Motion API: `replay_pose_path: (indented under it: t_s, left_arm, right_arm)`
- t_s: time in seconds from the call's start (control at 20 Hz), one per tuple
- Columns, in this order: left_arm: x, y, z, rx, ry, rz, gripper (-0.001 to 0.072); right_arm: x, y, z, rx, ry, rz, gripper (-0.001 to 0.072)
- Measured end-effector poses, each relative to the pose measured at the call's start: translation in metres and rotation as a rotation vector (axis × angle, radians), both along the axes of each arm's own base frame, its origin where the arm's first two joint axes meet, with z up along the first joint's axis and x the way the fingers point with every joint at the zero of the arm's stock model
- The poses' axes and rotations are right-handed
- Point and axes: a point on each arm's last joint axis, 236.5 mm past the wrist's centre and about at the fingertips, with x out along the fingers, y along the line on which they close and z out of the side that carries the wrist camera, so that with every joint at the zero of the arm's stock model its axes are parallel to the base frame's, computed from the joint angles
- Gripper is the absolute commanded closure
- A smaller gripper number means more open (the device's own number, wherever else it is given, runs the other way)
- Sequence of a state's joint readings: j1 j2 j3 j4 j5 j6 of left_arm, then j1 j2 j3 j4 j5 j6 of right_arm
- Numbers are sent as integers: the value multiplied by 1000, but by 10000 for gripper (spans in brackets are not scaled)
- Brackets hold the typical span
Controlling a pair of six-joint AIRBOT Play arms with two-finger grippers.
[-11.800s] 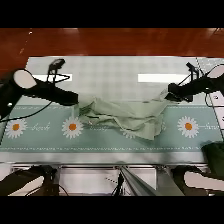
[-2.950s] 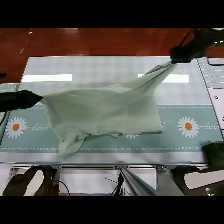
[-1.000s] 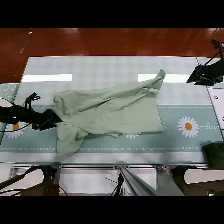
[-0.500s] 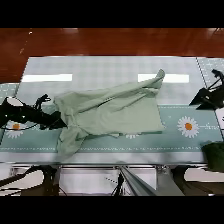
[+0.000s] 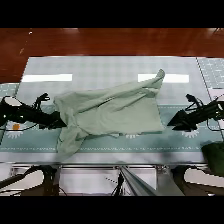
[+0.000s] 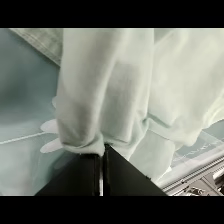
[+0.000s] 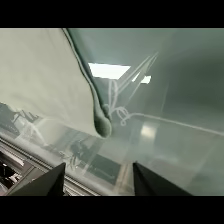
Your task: Fold the shirts.
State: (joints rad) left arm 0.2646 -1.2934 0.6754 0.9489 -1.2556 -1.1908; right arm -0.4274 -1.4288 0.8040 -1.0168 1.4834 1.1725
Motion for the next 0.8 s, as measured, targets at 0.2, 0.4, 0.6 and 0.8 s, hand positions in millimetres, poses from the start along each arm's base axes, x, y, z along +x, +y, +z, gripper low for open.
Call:
replay_pose_path:
  t_s: [0.2,0.4,0.6,0.8]
  left_arm:
    - [0,0,0,0,-9,-11,691]
    - [4,1,2,2,-27,-20,691]
    - [27,7,24,21,-113,-30,692]
    - [85,13,120,54,-419,-17,691]
  right_arm:
    - [11,34,-18,-32,-30,-9,228]
    - [28,64,-30,-82,-90,-11,687]
    - [39,72,-23,-107,-148,38,688]
    - [87,69,63,-94,-406,64,688]
